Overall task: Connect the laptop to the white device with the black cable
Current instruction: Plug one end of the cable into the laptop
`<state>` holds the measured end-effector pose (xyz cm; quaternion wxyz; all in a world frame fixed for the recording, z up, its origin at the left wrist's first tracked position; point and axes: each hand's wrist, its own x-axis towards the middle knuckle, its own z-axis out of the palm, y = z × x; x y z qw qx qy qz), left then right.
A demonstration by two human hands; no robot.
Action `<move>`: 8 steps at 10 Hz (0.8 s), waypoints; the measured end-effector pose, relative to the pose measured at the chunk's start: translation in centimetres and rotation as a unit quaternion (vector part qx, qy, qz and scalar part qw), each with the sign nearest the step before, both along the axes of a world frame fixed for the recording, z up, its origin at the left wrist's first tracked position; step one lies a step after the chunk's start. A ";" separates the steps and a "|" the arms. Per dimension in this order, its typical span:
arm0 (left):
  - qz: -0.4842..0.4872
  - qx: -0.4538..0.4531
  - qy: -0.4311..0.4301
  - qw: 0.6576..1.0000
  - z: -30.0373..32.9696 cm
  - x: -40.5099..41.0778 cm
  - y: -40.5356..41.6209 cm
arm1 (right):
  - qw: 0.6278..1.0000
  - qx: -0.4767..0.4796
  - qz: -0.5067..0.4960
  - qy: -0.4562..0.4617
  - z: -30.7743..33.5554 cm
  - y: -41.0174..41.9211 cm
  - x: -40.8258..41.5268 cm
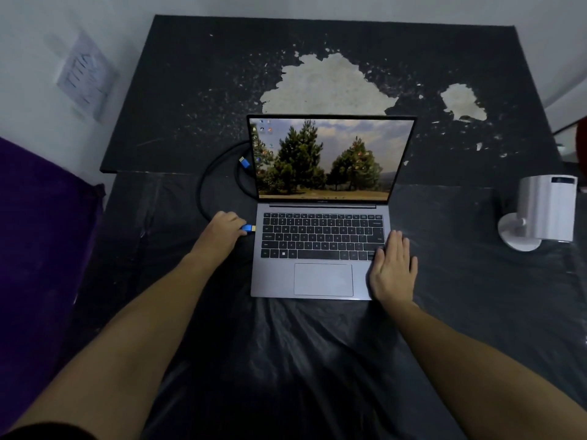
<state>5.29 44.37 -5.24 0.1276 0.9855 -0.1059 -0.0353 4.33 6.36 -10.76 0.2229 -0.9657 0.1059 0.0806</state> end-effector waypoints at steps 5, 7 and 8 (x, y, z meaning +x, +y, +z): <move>0.041 -0.045 0.010 0.998 -0.8 0.1 0.3 | 1.000 0.000 0.000 0.005 0.0 0.0 -0.1; 0.064 -0.058 0.026 0.996 -1.1 0.1 0.5 | 1.000 0.000 -0.001 -0.002 0.0 0.0 -0.1; 0.081 -0.062 0.021 0.995 -1.0 0.4 0.2 | 1.000 0.003 -0.002 -0.005 -0.2 0.0 -0.1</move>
